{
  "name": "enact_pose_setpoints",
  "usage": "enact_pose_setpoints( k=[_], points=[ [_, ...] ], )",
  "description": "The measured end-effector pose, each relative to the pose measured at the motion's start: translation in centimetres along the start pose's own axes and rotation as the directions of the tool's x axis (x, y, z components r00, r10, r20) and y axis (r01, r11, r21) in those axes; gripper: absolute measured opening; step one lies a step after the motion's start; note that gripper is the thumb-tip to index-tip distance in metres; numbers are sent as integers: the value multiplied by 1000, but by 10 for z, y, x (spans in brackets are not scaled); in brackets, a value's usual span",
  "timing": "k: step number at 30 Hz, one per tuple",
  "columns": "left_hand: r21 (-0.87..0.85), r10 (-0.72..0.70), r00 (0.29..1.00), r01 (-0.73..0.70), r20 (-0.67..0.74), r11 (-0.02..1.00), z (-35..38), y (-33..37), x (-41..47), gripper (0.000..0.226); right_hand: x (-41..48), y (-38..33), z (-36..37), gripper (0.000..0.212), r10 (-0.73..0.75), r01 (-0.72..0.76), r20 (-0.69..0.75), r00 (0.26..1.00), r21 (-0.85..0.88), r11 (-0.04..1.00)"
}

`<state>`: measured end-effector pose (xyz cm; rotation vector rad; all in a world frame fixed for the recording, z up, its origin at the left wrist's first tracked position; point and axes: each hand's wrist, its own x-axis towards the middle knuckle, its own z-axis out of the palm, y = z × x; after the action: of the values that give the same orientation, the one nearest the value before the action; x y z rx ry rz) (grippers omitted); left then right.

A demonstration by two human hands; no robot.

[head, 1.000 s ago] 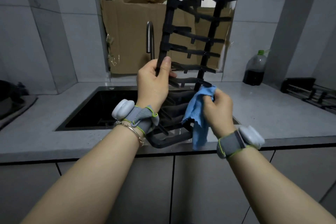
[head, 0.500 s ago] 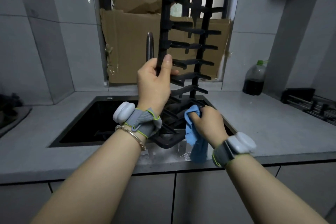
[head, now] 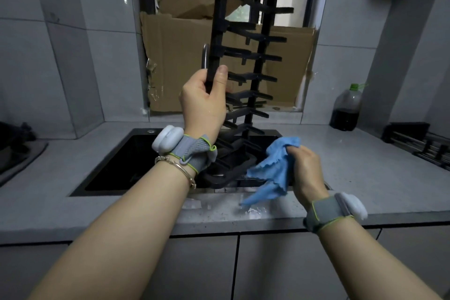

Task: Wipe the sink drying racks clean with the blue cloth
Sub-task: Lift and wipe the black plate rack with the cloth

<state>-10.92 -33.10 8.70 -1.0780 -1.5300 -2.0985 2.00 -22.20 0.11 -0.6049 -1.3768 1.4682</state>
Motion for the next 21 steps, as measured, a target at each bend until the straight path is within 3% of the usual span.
enact_pose_setpoints(
  k=[2, 4, 6, 8, 10, 13, 15, 17, 19, 21],
  points=[
    [-24, -49, 999, 49, -8, 999, 2, 2, 0, 30, 4, -4, 8, 25, -93, 99, 59, 994, -99, 990],
    [-55, -73, 997, 74, 21, 996, 6, 6, -4, 30, 11, -8, 20, 22, -183, 214, 121, 976, -332, 919],
    [-60, -66, 996, 70, 67, 996, 9, 11, -10, 30, 20, -14, 29, 27, -242, 296, 173, 955, -633, 715],
    [-66, -47, 994, 54, 95, 996, 11, 14, -13, 30, 24, -17, 31, 30, -266, 323, 204, 942, -764, 559],
    [-48, -21, 997, 25, 76, 999, 9, 12, -10, 31, 27, -15, 28, 31, -267, 333, 209, 941, -716, 614],
    [-16, -11, 1000, 11, 25, 1000, 6, 5, -5, 33, 20, -9, 24, 22, -171, 224, 162, 972, -412, 883],
    [-11, -25, 1000, 25, 4, 1000, 5, 3, -5, 34, 12, -7, 19, 20, -35, 34, -8, 999, -46, 998],
    [-26, -45, 999, 45, -14, 999, 2, 3, -4, 31, 8, -3, 7, 24, 111, -63, -199, 974, 236, 970],
    [-38, -80, 996, 78, -45, 996, -2, 2, -2, 32, 3, 4, -3, 23, 110, -90, -191, 975, 112, 990],
    [-72, -115, 991, 109, -72, 991, -1, 3, -1, 33, -2, 12, -2, 20, 68, -72, -55, 996, -69, 995]
  ],
)
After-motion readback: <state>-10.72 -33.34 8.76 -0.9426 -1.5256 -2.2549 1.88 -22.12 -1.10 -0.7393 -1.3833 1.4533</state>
